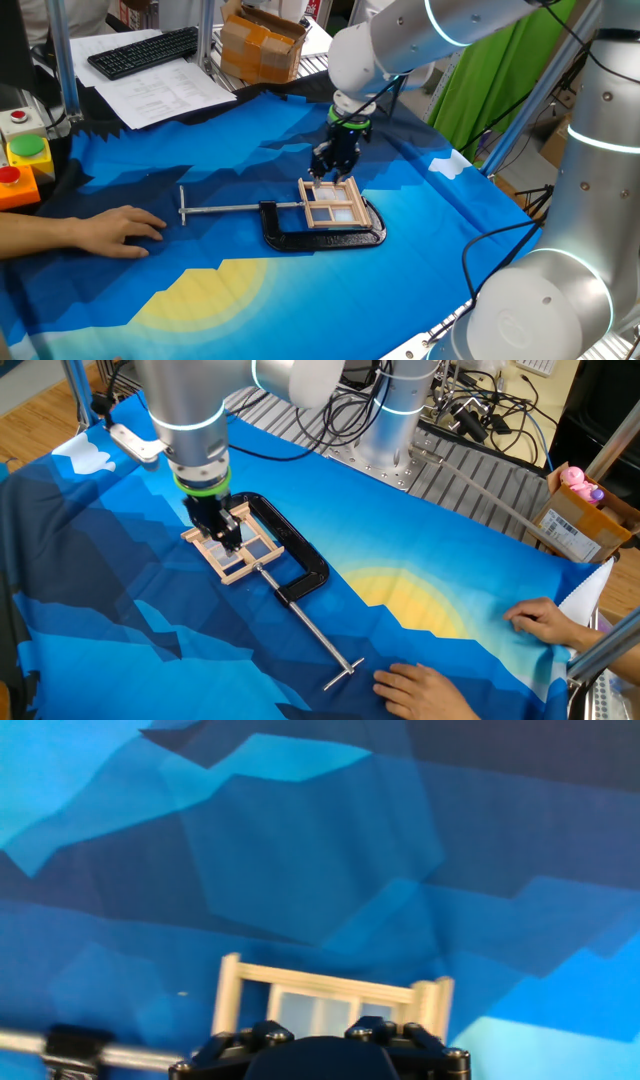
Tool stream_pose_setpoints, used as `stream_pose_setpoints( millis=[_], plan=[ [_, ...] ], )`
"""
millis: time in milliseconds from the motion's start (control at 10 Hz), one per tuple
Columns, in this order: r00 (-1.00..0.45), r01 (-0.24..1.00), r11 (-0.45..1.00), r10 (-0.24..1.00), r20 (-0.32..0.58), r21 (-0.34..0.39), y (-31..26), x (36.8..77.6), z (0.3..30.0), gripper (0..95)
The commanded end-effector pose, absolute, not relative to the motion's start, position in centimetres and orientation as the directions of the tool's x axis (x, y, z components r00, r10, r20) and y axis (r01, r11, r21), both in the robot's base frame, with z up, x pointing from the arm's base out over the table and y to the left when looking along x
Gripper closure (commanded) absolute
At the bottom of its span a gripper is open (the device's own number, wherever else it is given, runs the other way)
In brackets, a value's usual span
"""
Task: Open a sliding window
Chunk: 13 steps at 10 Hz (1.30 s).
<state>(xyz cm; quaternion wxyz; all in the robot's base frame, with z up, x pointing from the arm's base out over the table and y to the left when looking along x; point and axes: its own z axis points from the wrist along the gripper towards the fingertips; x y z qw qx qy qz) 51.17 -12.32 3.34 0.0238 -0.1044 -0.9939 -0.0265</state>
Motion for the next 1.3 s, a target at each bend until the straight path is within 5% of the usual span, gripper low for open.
stream_pose_setpoints(
  millis=[100, 1300],
  plan=[
    [-0.972, 0.231, 0.971, 0.228, 0.054, 0.057, -11.2, 51.2, 3.0, 95.0],
    [-0.961, 0.278, 0.956, 0.277, 0.020, 0.094, -9.4, 50.8, 0.9, 95.0]
  ],
)
